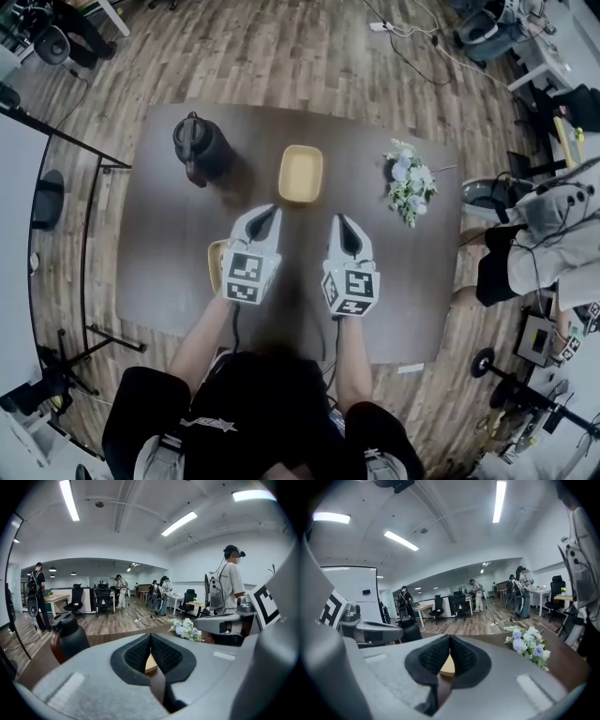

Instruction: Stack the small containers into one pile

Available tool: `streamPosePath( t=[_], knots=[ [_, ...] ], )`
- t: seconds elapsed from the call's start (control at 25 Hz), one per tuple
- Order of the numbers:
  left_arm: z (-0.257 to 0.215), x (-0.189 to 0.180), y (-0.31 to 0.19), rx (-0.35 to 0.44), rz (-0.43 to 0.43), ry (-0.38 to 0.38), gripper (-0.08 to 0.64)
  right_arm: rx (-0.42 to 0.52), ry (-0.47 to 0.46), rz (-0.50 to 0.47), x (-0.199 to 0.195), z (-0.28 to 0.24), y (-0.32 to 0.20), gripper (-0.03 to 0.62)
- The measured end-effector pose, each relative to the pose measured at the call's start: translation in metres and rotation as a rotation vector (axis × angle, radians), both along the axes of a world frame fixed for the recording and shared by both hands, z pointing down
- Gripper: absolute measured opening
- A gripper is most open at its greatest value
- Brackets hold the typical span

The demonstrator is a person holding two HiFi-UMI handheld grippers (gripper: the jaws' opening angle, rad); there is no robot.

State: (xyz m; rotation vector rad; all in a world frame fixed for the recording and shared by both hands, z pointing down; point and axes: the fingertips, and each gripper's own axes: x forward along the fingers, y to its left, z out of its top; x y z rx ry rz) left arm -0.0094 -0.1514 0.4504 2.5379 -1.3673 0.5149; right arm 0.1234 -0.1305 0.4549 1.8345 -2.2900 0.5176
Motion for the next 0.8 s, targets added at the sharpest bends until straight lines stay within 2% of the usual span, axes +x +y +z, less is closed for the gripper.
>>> streamPosePath(
  t=[0.28, 0.68, 0.72, 0.8],
  knots=[
    [0.06, 0.0, -0.048, -0.062, 0.004, -0.007, 0.011, -0.085, -0.017, -0.009, -0.015, 0.059, -0.05, 0.006],
    [0.127, -0.003, -0.079, -0.142, -0.01, -0.027, 0.015, -0.186, -0.014, 0.009, -0.015, 0.13, -0.078, 0.006],
    [0.132, -0.004, -0.08, -0.158, -0.012, -0.019, 0.037, -0.197, -0.024, 0.011, -0.015, 0.134, -0.08, 0.009],
    [0.145, -0.003, -0.08, -0.214, -0.007, 0.009, 0.146, -0.219, -0.051, 0.009, -0.017, 0.142, -0.084, 0.113]
  ],
)
